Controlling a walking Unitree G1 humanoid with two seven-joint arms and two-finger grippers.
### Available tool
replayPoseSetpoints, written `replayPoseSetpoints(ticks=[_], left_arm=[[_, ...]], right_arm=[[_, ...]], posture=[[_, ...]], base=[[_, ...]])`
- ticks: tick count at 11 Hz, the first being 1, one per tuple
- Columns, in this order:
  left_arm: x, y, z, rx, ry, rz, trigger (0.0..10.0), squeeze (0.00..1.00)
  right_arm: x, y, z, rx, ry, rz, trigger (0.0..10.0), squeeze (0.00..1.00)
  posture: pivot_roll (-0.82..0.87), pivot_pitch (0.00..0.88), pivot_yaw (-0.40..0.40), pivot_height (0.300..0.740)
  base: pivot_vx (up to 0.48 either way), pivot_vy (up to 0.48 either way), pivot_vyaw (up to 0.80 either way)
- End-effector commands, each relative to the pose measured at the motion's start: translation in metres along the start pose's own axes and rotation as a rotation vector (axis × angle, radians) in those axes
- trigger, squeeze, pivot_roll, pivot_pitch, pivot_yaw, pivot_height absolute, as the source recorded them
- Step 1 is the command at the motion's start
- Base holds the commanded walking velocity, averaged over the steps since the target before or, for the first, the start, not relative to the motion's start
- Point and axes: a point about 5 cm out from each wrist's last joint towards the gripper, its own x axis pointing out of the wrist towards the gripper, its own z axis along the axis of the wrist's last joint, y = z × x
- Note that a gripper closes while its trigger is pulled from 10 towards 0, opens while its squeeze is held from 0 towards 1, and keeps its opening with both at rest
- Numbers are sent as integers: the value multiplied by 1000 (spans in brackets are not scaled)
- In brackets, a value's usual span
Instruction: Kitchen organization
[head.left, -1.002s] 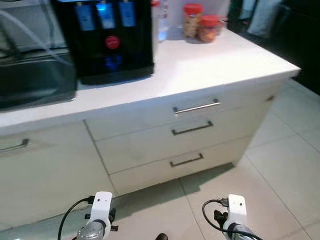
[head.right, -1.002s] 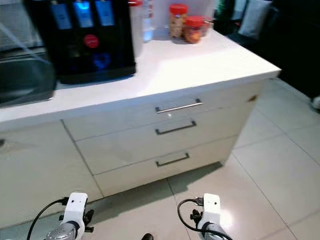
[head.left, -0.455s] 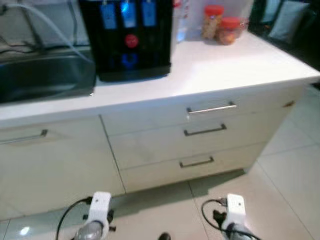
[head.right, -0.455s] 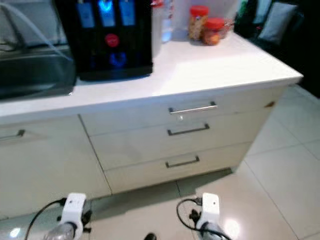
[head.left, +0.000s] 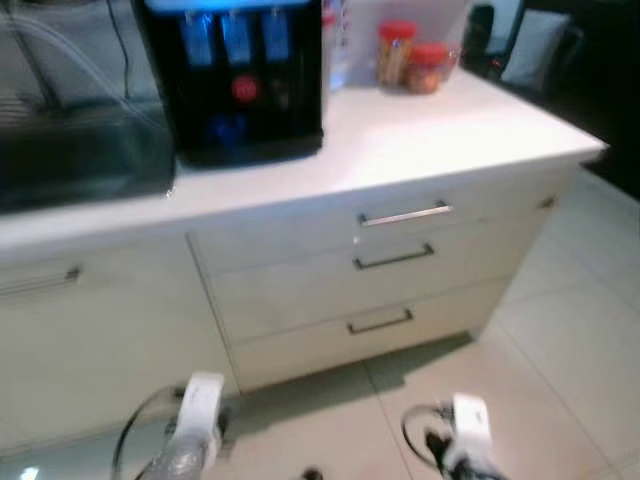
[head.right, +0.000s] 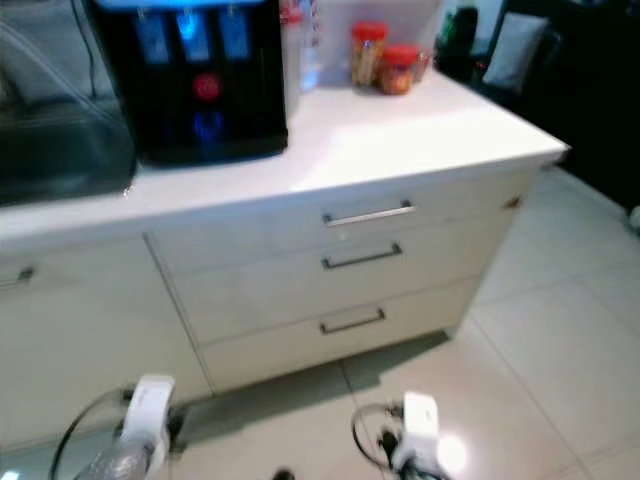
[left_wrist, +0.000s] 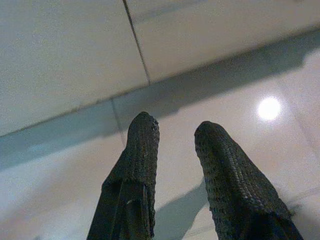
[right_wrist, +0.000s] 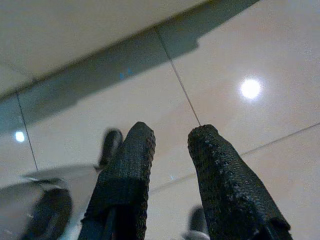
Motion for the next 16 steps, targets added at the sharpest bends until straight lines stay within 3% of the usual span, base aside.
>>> replayPoseSetpoints(ticks=[1, 14, 16], left_arm=[[-4, 6, -17, -2, 60, 13, 10000, 0], [-5, 7, -18, -3, 70, 18, 10000, 0], [-5, 7, -18, -4, 66, 19, 10000, 0]], right_arm=[[2, 2, 7, 1, -15, 4, 10000, 0], [1, 1, 2, -4, 4, 4, 10000, 0], [1, 1, 1, -6, 6, 5, 10000, 0]], posture=[[120, 0, 44, 740], [120, 0, 48, 740], [122, 0, 45, 740]], base=[[0, 420, 0], [0, 462, 0], [0, 187, 234]])
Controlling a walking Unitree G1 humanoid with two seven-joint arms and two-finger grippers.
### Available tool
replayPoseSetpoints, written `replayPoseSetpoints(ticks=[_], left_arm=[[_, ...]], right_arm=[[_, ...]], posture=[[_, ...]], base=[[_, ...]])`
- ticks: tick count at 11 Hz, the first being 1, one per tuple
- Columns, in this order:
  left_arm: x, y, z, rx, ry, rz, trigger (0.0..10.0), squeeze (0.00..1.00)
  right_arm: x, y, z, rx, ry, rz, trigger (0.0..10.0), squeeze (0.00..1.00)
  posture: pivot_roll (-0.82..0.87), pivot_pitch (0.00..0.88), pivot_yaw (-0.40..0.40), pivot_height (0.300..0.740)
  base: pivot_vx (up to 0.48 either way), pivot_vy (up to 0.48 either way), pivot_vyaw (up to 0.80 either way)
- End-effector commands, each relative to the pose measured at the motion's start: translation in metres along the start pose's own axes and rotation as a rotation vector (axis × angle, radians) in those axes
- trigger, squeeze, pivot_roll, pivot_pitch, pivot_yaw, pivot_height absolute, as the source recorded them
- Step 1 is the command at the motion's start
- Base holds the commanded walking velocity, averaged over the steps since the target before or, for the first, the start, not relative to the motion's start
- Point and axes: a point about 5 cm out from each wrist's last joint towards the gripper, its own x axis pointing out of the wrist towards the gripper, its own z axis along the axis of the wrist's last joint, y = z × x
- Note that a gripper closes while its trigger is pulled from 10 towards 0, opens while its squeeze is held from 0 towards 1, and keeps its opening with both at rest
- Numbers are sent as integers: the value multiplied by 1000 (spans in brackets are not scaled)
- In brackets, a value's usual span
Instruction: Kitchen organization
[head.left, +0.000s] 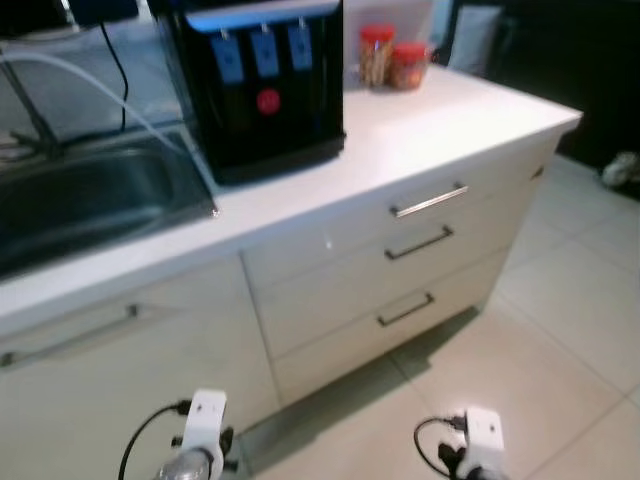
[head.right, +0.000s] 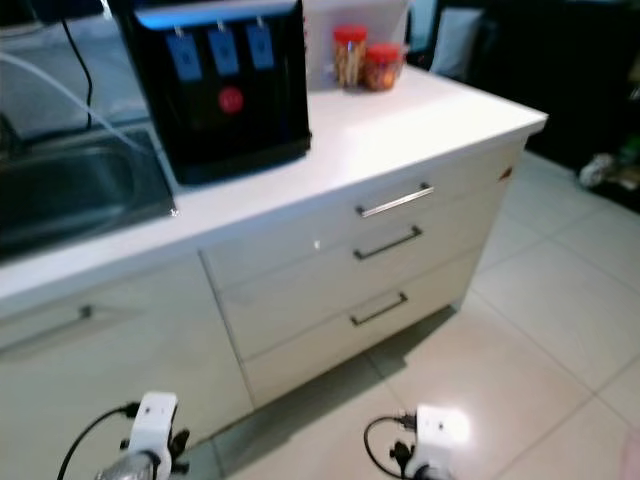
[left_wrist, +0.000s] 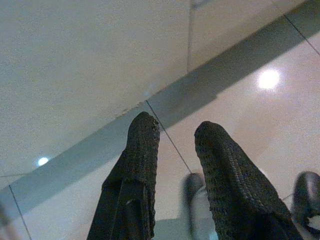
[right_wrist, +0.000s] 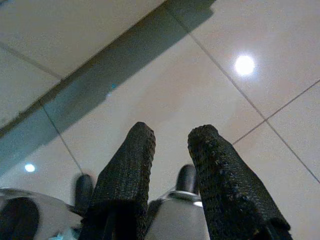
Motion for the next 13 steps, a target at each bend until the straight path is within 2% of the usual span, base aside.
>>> replayPoseSetpoints(ticks=[1, 13], left_arm=[[-1, 11, 2, 10, -9, 27, 10000, 0], [-1, 10, 2, 17, -7, 23, 10000, 0]], right_arm=[[2, 11, 6, -3, -17, 29, 10000, 0], [2, 11, 5, -1, -13, 27, 10000, 0]], posture=[[122, 0, 45, 740], [129, 0, 46, 740]], base=[[0, 0, 800], [0, 0, 800]])
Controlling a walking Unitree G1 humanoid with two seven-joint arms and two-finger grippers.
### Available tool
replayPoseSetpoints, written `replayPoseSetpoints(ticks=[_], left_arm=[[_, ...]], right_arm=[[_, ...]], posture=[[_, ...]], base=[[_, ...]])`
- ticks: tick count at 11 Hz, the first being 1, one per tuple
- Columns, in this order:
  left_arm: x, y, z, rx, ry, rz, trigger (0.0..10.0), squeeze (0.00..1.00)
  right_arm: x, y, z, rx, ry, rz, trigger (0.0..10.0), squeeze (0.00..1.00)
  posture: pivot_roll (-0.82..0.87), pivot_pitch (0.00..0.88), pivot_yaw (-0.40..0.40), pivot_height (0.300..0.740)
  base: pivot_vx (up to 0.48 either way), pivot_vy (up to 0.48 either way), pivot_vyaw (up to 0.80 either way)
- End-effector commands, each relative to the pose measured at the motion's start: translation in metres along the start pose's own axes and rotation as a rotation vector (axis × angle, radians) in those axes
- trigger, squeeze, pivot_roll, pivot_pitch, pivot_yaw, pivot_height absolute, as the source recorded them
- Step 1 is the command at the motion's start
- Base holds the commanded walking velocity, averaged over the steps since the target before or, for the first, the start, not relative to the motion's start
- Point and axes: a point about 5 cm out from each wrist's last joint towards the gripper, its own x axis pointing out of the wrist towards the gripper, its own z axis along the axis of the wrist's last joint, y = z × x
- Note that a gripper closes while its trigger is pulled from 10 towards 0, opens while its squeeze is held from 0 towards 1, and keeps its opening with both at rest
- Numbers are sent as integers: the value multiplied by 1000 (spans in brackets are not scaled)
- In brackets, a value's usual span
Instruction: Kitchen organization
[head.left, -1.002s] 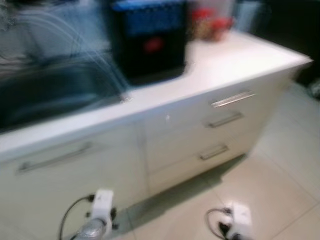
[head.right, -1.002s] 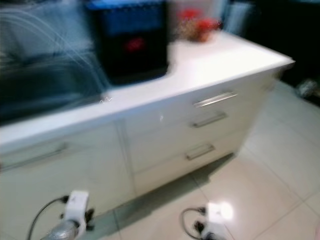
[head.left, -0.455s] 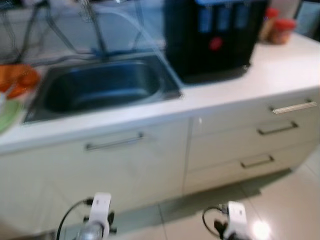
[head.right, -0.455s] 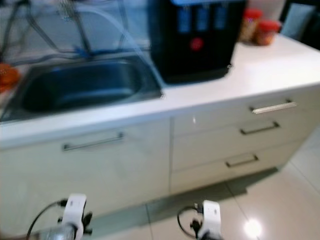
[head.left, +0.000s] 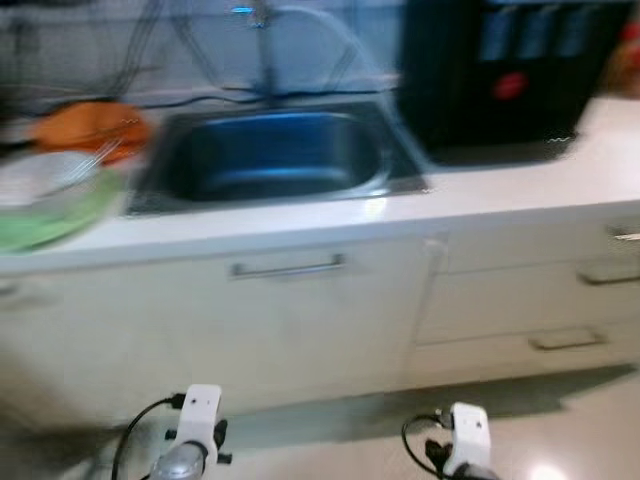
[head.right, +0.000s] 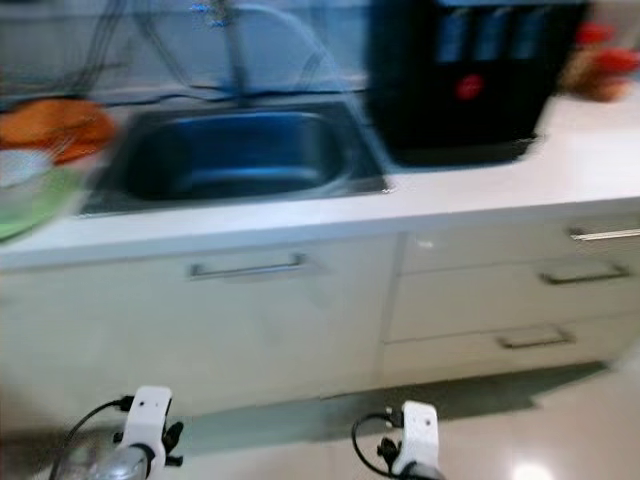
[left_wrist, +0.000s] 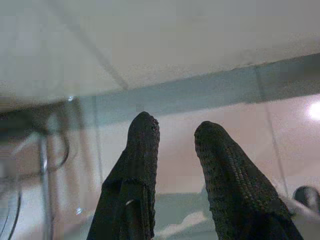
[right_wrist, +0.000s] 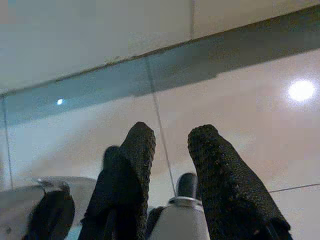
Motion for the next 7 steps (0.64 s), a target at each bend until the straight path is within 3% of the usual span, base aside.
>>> replayPoseSetpoints(ticks=[1, 6, 7], left_arm=[[0, 3, 3, 9, -6, 6, 10000, 0], [0, 3, 2, 11, -5, 8, 10000, 0], [0, 3, 2, 12, -5, 8, 10000, 0]], right_arm=[[1, 2, 6, -4, -17, 4, 10000, 0], [1, 3, 6, -1, -19, 6, 10000, 0], [1, 3, 6, 2, -22, 5, 10000, 0]], posture=[[129, 0, 46, 740], [131, 0, 45, 740], [132, 0, 44, 740]], base=[[0, 0, 800], [0, 0, 800], [0, 0, 0]])
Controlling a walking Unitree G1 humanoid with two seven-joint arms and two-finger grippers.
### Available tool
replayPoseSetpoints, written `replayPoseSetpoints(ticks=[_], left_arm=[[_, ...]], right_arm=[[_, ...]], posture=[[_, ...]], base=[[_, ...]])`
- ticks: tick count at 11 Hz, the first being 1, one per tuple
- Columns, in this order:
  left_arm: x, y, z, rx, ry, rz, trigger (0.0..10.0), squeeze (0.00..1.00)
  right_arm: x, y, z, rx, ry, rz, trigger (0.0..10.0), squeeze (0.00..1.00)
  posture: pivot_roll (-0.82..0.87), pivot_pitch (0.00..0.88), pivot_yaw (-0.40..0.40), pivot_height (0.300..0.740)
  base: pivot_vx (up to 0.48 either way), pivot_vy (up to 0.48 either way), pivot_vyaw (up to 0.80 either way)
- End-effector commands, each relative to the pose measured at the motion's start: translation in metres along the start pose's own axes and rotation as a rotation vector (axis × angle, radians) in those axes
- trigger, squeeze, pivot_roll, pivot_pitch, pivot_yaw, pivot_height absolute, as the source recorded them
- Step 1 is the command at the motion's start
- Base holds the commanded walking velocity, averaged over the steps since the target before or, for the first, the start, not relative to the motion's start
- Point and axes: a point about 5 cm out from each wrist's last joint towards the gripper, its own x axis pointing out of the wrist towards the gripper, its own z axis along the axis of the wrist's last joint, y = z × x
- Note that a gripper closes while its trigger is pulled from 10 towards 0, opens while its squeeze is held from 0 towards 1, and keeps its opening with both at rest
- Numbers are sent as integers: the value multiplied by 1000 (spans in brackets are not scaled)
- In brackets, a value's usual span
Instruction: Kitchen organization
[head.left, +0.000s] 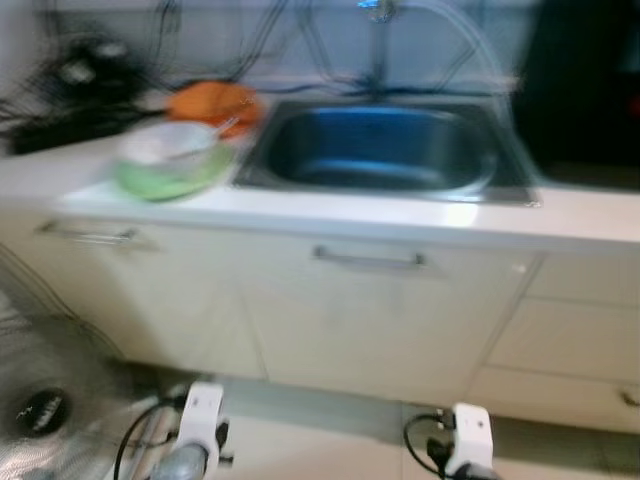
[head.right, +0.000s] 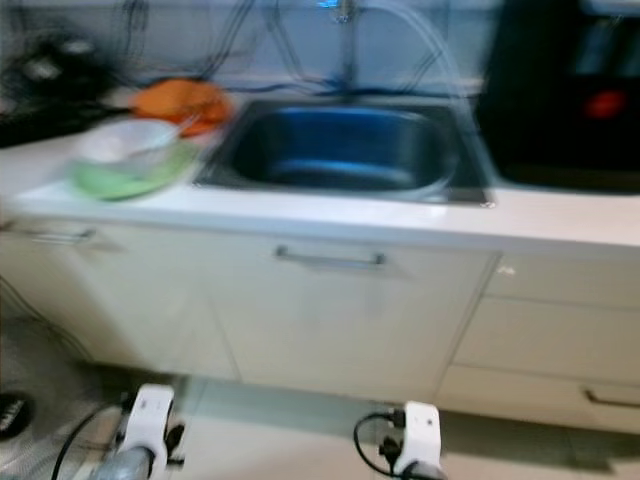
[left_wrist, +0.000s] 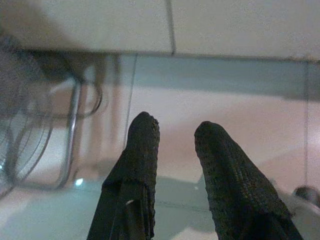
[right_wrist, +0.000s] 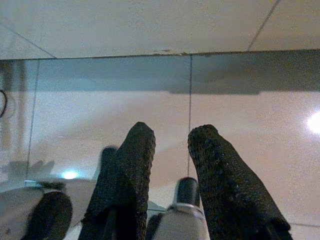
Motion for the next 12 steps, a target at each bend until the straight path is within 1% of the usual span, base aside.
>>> replayPoseSetpoints(ticks=[1, 2, 4, 6, 7, 8, 9, 10, 11, 12], left_arm=[[1, 2, 8, 10, -22, 6, 10000, 0], [1, 3, 8, 13, -24, 10, 10000, 0], [1, 5, 10, 23, -47, 26, 10000, 0], [1, 15, 33, 56, -161, 87, 10000, 0], [1, 18, 64, 56, -298, 101, 10000, 0], [1, 17, 74, 60, -347, 102, 10000, 0], [-1, 15, 91, 64, -429, 99, 10000, 0], [-6, 13, 116, 57, -557, 100, 10000, 0], [-11, 12, 129, 46, -643, 108, 10000, 0], [-21, 9, 143, 43, -760, 115, 10000, 0]], right_arm=[[1, 2, 6, 4, -21, 4, 10000, 0], [2, 3, 9, -14, -30, 4, 10000, 0], [3, -2, 25, -55, -86, -15, 10000, 0], [4, -2, 68, -111, -258, -27, 10000, 0], [0, 5, 109, -140, -441, 0, 10000, 0], [-3, 9, 122, -158, -497, 18, 10000, 0], [-6, 17, 139, -177, -573, 62, 10000, 0], [-12, 31, 159, -197, -679, 124, 10000, 0], [-17, 40, 168, -199, -748, 156, 10000, 0], [-25, 46, 179, -179, -848, 185, 10000, 0]], posture=[[132, 0, 44, 740], [133, 0, 44, 740], [140, 0, 38, 740], [148, 0, 28, 740], [148, 0, 23, 740], [148, 0, 23, 740], [150, 0, 17, 740], [152, 0, 14, 740], [156, 0, 9, 740], [161, 0, 3, 740]], base=[[0, 0, 0], [0, 0, 0], [0, 0, 0], [0, 0, 0], [0, 0, 0], [0, 0, 0], [0, 0, 0], [0, 0, 0], [0, 0, 0], [0, 0, 0]])
